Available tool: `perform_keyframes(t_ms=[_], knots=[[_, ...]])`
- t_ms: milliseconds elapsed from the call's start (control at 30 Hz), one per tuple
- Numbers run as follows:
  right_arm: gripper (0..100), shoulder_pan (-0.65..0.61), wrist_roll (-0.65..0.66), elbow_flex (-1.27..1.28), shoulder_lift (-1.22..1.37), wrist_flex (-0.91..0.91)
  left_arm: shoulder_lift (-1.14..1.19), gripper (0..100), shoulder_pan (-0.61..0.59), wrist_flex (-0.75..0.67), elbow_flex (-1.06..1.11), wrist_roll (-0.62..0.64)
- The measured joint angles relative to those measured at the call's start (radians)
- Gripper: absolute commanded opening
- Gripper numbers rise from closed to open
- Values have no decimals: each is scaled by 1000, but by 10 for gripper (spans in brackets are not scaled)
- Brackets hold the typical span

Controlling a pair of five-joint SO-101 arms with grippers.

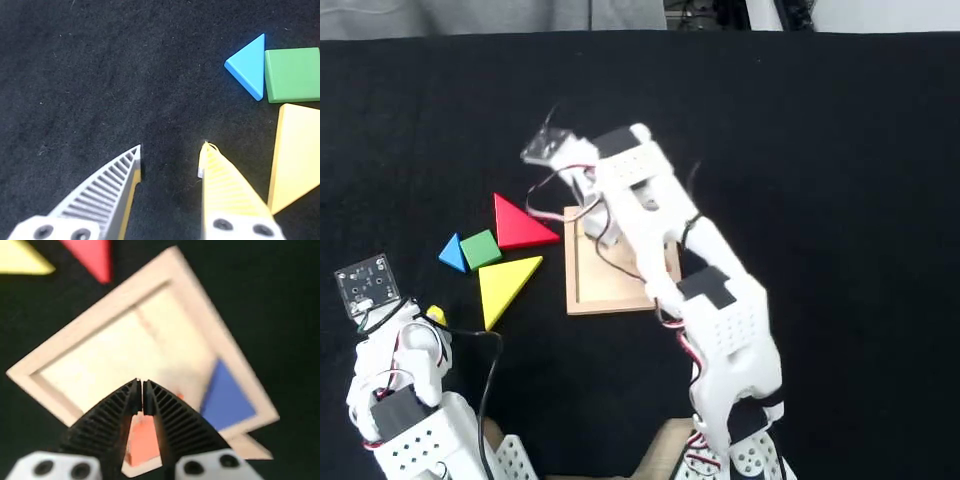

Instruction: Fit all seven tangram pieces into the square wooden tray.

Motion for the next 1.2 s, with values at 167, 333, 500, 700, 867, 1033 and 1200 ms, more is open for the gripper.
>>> perform_keyframes(t_ms=[167,333,500,700,867,1033,1200], knots=[[11,26,0,60,0,0,0,192,0,0,0,0],[11,94,0,86,0,-6,0,192,0,0,0,0],[11,135,25,107,-2,-11,0,192,0,0,0,0],[11,147,44,110,-2,-6,0,192,0,0,0,0],[11,143,44,110,-2,-6,0,192,0,0,0,0],[11,127,46,143,-63,26,0,192,0,0,0,0],[11,126,46,269,-256,46,0,192,0,0,0,0]])
